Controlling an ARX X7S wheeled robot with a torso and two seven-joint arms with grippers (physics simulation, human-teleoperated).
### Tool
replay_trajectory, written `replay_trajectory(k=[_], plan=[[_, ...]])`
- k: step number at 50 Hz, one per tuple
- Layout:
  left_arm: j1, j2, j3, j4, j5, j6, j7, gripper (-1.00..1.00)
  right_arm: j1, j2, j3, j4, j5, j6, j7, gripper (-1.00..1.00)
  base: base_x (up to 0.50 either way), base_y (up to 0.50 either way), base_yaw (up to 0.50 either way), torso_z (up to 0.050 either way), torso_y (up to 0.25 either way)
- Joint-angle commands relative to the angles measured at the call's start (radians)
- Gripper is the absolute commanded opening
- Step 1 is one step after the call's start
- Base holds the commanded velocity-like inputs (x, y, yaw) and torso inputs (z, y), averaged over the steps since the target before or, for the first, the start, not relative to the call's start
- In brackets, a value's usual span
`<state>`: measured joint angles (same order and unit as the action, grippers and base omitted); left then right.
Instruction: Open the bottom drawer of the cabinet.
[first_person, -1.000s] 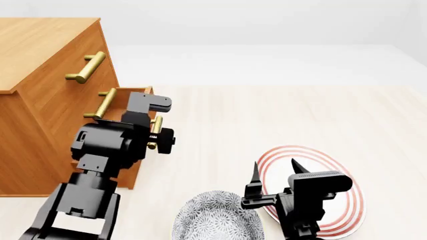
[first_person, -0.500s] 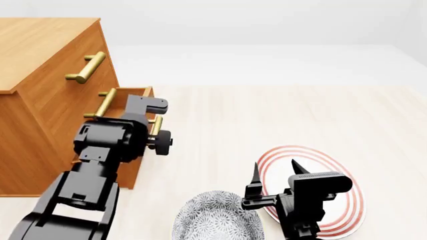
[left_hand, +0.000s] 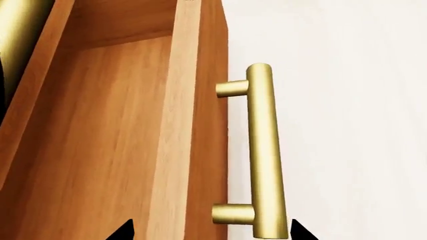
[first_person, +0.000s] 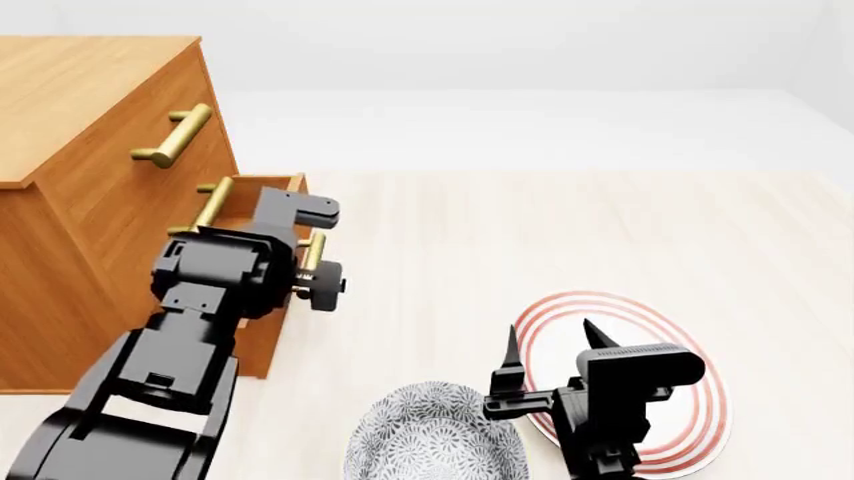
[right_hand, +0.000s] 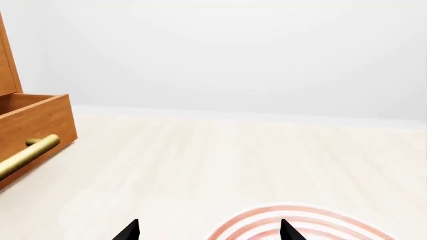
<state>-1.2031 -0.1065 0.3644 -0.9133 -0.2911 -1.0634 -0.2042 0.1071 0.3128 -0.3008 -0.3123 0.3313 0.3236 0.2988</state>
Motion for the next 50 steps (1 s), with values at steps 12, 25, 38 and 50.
replay_trajectory(k=[12,25,38,50], plan=[[0.087,-0.030,0.049,0.197,-0.098,-0.127,0.111,1.00,-0.004,0.005,-0.006,0.001,0.003,-0.007,0.007,1.00,0.00,0.00,0.00,0.000,0.000],[0.117,-0.040,0.038,0.309,-0.132,-0.167,0.105,1.00,-0.001,0.009,-0.009,-0.002,0.005,-0.003,0.012,1.00,0.00,0.00,0.00,0.000,0.000],[0.130,0.006,0.041,0.348,-0.176,-0.176,0.131,1.00,-0.003,0.019,-0.005,-0.025,0.012,0.006,0.022,1.00,0.00,0.00,0.00,0.000,0.000],[0.134,0.080,0.067,0.308,-0.198,-0.121,0.142,1.00,-0.005,0.026,-0.002,-0.035,0.019,0.006,0.025,1.00,0.00,0.00,0.00,0.000,0.000]])
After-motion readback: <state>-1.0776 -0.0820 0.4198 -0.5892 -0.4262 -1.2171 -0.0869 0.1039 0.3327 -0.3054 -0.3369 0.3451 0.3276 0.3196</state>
